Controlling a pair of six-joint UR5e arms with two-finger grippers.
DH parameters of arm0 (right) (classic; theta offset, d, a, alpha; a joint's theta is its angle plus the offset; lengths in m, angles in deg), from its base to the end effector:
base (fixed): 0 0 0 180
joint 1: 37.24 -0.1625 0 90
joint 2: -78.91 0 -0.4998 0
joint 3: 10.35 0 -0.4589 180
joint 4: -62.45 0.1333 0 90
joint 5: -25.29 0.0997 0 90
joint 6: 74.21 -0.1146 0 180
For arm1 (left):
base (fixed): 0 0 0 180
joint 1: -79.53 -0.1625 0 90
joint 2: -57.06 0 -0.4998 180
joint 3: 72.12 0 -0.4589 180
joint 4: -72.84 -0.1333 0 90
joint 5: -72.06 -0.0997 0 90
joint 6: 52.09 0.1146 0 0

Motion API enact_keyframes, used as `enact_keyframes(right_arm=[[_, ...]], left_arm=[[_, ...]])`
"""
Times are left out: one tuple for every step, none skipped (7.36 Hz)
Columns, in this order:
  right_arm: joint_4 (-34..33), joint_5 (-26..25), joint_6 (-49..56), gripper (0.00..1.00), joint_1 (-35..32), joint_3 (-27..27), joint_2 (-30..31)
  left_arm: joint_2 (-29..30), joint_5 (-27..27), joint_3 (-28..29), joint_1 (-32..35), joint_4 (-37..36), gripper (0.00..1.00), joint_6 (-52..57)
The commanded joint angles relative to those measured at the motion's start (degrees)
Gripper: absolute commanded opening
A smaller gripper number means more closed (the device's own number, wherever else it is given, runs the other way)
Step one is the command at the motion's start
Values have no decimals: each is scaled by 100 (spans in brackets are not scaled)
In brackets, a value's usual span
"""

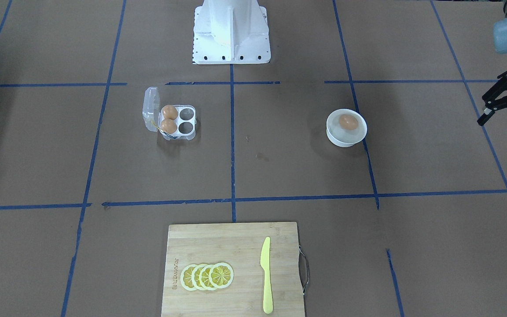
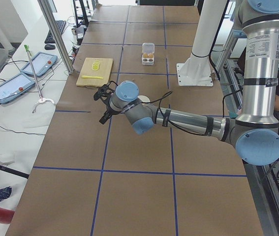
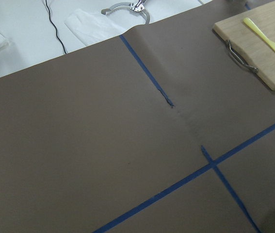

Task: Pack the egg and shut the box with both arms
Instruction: 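Move the left gripper over the white bowl holding the brown egg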

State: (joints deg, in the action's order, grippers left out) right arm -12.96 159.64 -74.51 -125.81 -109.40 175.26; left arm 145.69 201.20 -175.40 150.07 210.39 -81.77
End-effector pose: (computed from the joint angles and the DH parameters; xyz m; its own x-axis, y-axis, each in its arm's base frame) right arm 0.0401 -0.5238 0.6862 0.7098 -0.2205 0.6690 0.0201 0.9557 0.2937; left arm 0.1305 -0.5524 0.5267 0.5618 0.4326 -0.7051 0.1253 0.7980 0.5895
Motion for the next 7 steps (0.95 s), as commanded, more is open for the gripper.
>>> enact_keyframes(right_arm=[[0, -5, 3, 100, -3, -9, 15], [0, -5, 3, 100, -3, -9, 24], [0, -5, 3, 100, -3, -9, 33], [0, -5, 3, 100, -3, -18, 50], [0, -5, 3, 100, -3, -18, 59], [0, -5, 3, 100, -3, -9, 59], [0, -5, 3, 100, -3, -9, 59]], left_arm=[[40, -749, -516, -1134, -9, 100, -1578], [40, -1351, -675, -1722, -17, 100, -2142], [49, -1879, -685, -2284, -35, 100, -2574], [49, -2267, -685, -2673, -44, 100, -2709], [49, -2367, -685, -2894, -53, 100, -2702], [49, -2464, -694, -3158, -122, 100, -2702], [119, -2613, -686, -3395, -332, 100, -2684]])
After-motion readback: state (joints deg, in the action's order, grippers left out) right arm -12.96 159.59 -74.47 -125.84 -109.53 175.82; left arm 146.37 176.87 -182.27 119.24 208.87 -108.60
